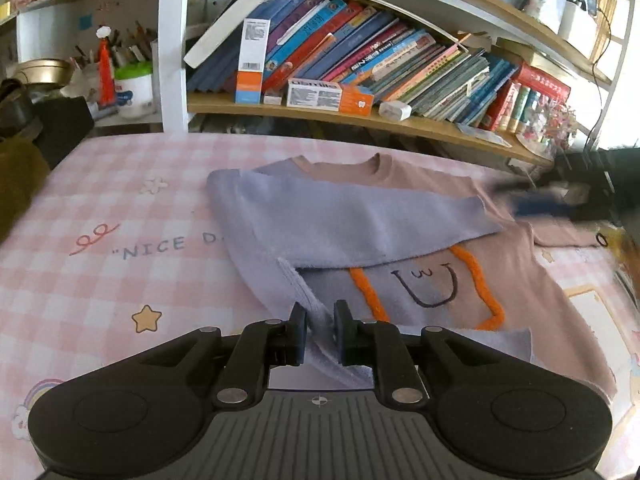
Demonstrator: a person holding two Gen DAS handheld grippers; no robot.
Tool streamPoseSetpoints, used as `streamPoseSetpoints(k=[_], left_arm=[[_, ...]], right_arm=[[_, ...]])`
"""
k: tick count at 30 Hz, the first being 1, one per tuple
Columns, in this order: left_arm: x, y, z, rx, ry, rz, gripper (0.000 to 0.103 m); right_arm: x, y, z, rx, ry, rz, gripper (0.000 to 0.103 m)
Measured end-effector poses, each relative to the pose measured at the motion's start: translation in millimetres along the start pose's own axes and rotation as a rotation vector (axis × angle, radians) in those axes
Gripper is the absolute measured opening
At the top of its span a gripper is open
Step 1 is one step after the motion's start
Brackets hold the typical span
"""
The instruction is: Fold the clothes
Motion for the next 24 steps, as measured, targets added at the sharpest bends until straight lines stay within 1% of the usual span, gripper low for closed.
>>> streamPoseSetpoints(k=[2, 4, 7, 9, 14, 18, 19, 20, 21, 22, 23, 24], left_arm=[[1, 3, 3, 0.006, 0.008, -0.001, 0.018], [2, 6, 5, 0.012, 0.016, -0.002, 0.025], [3, 11, 9, 0.017, 0.024, 0.013, 0.033], [4, 14, 11, 0.019, 0.027, 0.023, 0.033], [8, 24, 14, 0.044, 0.033, 0.076, 0.034], [7, 30, 15, 0.063, 0.080, 0.156, 0.034], [5, 34, 13, 0.073, 0.096, 0.191, 0.033], [3, 37, 12, 0.084, 0.122, 0.225, 0.031], [0, 40, 11, 0.094, 0.149, 0.258, 0.029], [-2, 43, 10, 0.105, 0.176, 0.291, 0.013], [-3, 43, 12, 0.099, 0.189, 0.306, 0.010], [2, 40, 18, 0.082, 0.195, 0.324, 0.009]], right_arm=[[-29, 20, 19, 0.004, 0.103, -0.011, 0.048], [-57, 39, 38, 0.007, 0.190, -0.035, 0.048], [-89, 63, 59, 0.024, 0.254, -0.079, 0.048], [-101, 76, 68, 0.029, 0.275, -0.108, 0.048], [-105, 95, 73, 0.047, 0.303, -0.114, 0.049], [-108, 108, 75, 0.066, 0.318, -0.120, 0.047], [-109, 109, 74, 0.072, 0.320, -0.123, 0.045], [-111, 109, 74, 0.072, 0.329, -0.125, 0.040], [-112, 109, 74, 0.072, 0.337, -0.127, 0.038], [-112, 109, 75, 0.071, 0.337, -0.129, 0.037], [-112, 109, 76, 0.070, 0.336, -0.132, 0.037], [-112, 109, 77, 0.068, 0.336, -0.134, 0.037]])
Point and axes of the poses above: each gripper's, at about its wrist camera, not at the fingertips, and z roughly against the way its jaws point, x to its left, y to its underside, the point moved 9 cm from there along -z, roughly the way its jaws point, and after that the axes turned 6 degrees about -y, right-handed, at the moved point
